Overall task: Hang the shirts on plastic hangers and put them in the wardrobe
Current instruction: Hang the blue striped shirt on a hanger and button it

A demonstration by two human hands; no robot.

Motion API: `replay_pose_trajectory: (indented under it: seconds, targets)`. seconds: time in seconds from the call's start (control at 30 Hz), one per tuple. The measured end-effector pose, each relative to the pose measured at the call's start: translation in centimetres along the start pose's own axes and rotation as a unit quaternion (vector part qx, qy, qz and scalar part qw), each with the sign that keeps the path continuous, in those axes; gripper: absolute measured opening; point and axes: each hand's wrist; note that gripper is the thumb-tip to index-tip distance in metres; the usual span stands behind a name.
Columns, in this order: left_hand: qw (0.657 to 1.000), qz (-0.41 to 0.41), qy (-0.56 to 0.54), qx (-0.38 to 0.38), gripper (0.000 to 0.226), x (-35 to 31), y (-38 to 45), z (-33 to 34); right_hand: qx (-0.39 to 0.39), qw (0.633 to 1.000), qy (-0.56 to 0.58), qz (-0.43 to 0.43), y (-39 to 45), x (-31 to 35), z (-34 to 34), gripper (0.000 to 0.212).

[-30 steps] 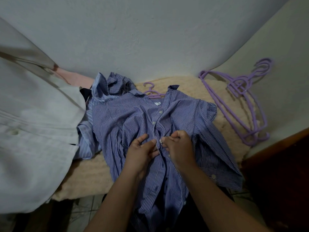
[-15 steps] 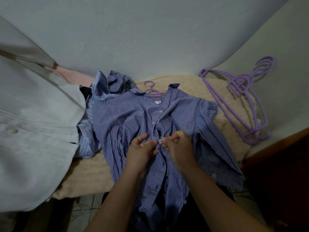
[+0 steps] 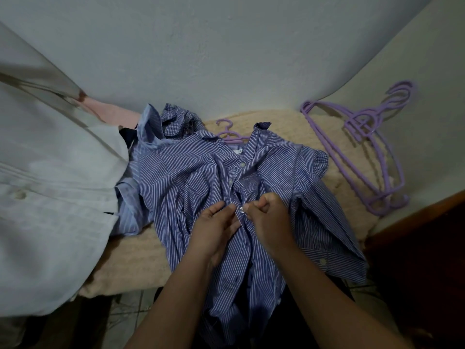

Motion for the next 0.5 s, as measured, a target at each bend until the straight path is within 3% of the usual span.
replay_pose_trajectory:
  seconds: [0.1,0.33,0.5]
  targets:
    - [1.000,0.012,-0.006,0.001,0.027,0.03,-0.20,0.29,-0.007,1.000,-0.005,-0.004,0.04,0.04,0.02,0.031]
    - [0.996,0.081,0.047,0.009,0.040,0.57,-0.10,0.23,0.012,1.000,-0.004,-0.001,-0.27,0.29,-0.19,0.020]
    - [0.979,0.145,0.142,0.004,0.039,0.76,-0.04,0.10,0.016,0.999,0.028,0.008,-0.30,0.51,-0.25,0.019]
Point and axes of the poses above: each hand's wrist, its own y-axis towards the middle knuckle, its own z-axis out of the palm, x = y × z, and after that the axes turned 4 degrees about -z, right-handed
